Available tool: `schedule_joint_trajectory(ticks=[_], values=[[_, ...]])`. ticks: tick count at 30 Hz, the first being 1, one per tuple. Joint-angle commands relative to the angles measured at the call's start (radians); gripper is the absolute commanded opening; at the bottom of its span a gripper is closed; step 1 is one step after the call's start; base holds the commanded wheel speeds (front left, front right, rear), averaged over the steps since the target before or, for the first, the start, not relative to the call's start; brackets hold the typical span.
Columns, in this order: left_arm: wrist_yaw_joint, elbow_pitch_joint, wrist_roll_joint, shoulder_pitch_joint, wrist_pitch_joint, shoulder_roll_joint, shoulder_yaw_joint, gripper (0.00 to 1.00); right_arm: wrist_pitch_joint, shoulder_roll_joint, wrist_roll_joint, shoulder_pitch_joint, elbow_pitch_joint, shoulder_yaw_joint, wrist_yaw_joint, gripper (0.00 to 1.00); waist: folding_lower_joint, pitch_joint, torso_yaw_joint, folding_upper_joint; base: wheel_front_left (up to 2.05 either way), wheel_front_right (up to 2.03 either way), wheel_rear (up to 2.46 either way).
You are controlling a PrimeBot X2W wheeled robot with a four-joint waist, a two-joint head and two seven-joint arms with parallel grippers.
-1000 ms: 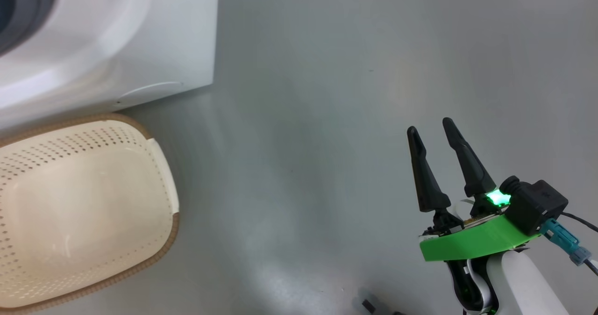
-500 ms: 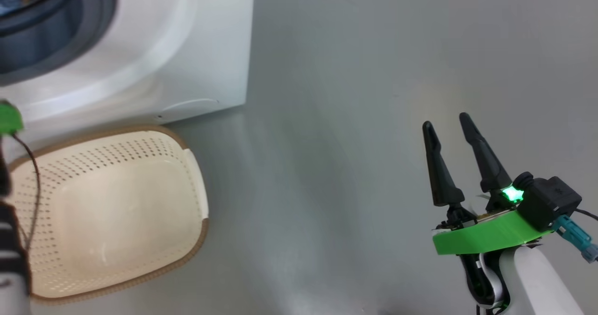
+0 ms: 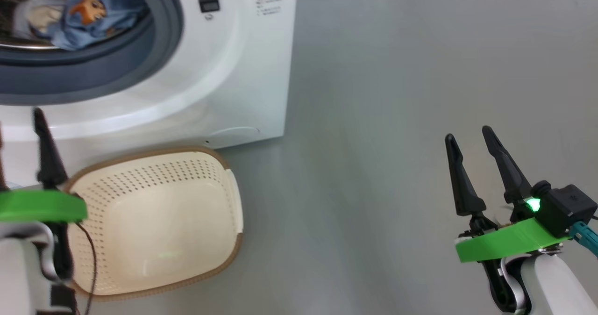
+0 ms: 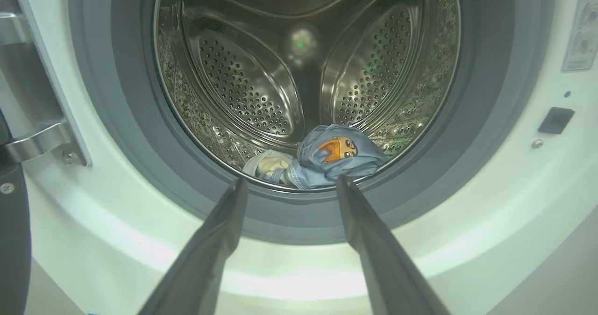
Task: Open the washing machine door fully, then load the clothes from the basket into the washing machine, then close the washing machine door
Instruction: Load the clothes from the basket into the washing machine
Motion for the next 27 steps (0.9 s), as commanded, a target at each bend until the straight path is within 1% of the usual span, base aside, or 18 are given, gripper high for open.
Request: schedule_joint_trajectory(ticks=[1, 6, 14, 27], values=[[0.001, -0.052, -0.009, 0.05, -0.006, 0.025, 0.008, 1.0, -0.005, -0.019, -0.01, 0.024, -0.016, 0.007, 0.004, 1.0, 0.0002, -0.058, 0.048, 0.0, 0.0, 0.0, 0.0], [0.001, -0.107, -0.011, 0.139, -0.006, 0.009, -0.023, 1.0, -0.005, -0.032, -0.007, 0.051, -0.008, -0.003, 0.004, 1.0, 0.0002, -0.101, 0.073, 0.0, 0.0, 0.0, 0.0], [0.001, -0.183, -0.024, 0.296, -0.006, -0.022, -0.027, 1.0, -0.005, -0.045, 0.0, 0.093, 0.001, -0.006, 0.004, 1.0, 0.0002, -0.174, 0.089, 0.0, 0.0, 0.0, 0.0], [0.001, -0.287, -0.033, 0.486, -0.006, -0.07, -0.024, 1.0, -0.005, -0.065, 0.005, 0.191, -0.002, -0.039, 0.004, 1.0, 0.0002, -0.273, 0.112, 0.0, 0.0, 0.0, 0.0]])
